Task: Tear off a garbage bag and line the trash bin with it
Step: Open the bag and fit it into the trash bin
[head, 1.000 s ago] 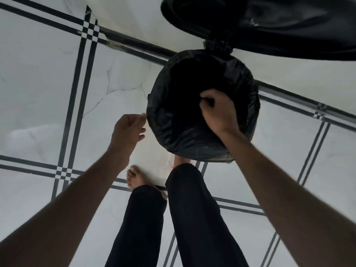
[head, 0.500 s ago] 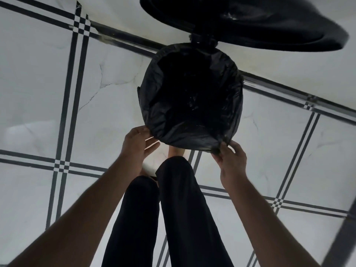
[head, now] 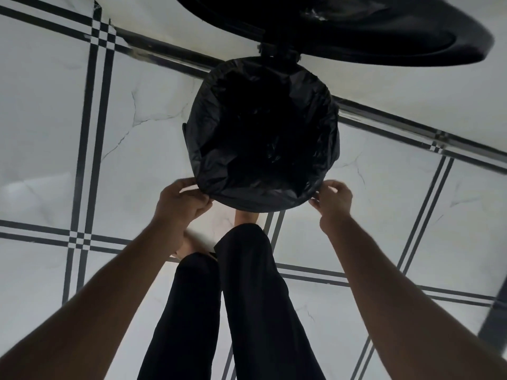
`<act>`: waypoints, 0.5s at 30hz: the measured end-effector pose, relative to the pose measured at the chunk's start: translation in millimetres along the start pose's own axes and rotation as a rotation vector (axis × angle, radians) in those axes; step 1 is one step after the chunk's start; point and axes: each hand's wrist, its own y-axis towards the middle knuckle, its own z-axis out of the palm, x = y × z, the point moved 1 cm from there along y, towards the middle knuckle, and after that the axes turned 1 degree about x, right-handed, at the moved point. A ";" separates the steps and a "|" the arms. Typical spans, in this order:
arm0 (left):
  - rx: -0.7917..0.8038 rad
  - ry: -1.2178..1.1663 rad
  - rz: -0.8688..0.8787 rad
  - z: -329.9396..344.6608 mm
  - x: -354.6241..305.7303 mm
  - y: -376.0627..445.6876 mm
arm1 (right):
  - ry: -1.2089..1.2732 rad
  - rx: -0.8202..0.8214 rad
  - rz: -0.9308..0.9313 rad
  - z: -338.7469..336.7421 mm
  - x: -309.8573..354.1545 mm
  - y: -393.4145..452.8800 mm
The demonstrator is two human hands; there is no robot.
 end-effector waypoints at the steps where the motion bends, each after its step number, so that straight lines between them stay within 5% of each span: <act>1: -0.023 0.027 0.016 -1.4 -2.9 2.4 | -0.077 0.002 -0.082 -0.5 4.5 5.1; 6: -0.151 -0.060 0.130 -12.3 -27.4 12.8 | -0.463 0.030 -0.364 -12.4 30.0 18.5; 15: -0.038 0.184 0.381 -17.8 -76.1 23.4 | -0.337 0.453 -0.224 -21.4 79.3 17.5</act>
